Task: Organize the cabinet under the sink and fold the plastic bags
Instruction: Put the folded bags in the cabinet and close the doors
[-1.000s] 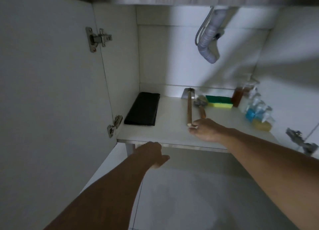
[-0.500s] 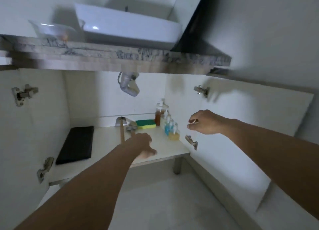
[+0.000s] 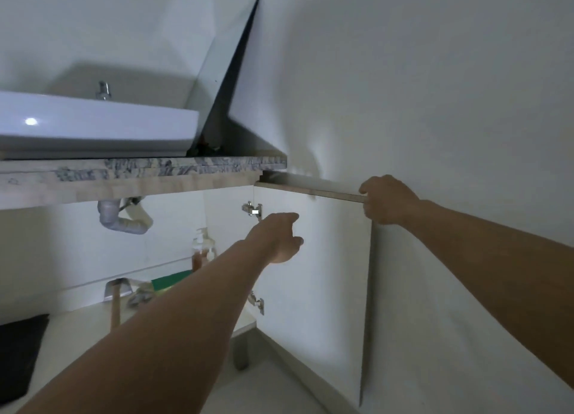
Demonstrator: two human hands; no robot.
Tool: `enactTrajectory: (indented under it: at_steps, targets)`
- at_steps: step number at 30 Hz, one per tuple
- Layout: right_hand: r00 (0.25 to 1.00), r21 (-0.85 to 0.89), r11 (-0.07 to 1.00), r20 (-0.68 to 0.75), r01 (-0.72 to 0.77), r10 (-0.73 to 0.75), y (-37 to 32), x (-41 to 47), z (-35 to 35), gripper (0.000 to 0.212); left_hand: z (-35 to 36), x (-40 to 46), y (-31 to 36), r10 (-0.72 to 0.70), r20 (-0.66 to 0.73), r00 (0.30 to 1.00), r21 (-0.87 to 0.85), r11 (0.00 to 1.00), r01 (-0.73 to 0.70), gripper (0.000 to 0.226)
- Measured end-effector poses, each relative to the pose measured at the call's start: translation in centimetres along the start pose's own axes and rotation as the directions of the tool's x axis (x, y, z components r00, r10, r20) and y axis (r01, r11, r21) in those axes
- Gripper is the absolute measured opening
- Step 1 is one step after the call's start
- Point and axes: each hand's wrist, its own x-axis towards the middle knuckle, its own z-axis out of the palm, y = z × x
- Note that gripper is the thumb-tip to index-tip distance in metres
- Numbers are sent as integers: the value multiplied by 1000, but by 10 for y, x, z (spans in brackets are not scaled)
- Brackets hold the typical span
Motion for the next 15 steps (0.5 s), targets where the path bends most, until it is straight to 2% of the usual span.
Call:
enactTrajectory:
  at_steps: [2,6,9,12,15]
  targets:
    - [1000,39,999,6,4,-4,14,2,6,6,7,12,21,22,20,1000,4,1000,-22,61]
    - [1000,155,988,-9,22,-21,31,4,15,22,12,32,53,62,29,998,16,998,-62,62]
    - [999,307,952,-38,-10,23,36,10,22,36,10,52,65,80,21,997,24,996,-80,59]
    - [994,397,917,-91,-17,58,37,13,28,21,4,74,72,98,3,995,13,995,-98,61]
    - [987,400,916,-150,13,51,38,16,35,15,4,94,71,118,47,992,-2,993,-118,65]
